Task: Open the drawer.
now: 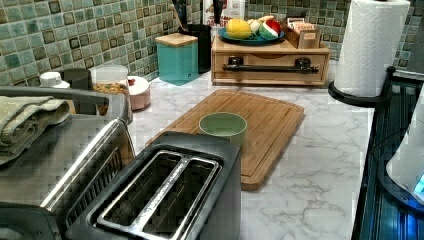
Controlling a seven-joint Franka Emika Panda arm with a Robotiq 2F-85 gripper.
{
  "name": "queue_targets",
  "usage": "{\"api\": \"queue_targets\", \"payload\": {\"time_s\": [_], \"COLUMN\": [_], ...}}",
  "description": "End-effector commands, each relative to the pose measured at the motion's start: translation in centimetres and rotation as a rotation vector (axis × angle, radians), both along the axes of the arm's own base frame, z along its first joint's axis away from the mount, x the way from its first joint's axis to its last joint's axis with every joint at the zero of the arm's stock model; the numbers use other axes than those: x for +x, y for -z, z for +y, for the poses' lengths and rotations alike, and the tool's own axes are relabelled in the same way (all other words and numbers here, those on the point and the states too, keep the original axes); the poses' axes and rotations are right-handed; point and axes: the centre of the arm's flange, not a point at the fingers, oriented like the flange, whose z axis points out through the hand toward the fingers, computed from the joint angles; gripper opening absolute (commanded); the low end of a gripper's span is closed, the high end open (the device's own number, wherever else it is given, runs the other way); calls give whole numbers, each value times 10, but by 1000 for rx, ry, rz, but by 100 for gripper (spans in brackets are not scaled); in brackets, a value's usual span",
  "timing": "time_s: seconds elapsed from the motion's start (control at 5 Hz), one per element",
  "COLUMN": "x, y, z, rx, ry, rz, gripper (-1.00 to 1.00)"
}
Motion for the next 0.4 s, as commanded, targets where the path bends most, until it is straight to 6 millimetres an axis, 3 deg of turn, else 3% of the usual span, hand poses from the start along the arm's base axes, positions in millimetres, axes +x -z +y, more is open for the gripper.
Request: {"api": "queue_targets", "payload": {"time_s": [0.2, 0.4], "x": [-61, -74], "y": [11, 18], "z": [-101, -128], "rx": [64, 30], "ry": [-392, -485], "rz": [-4, -4], "gripper": [100, 100]}}
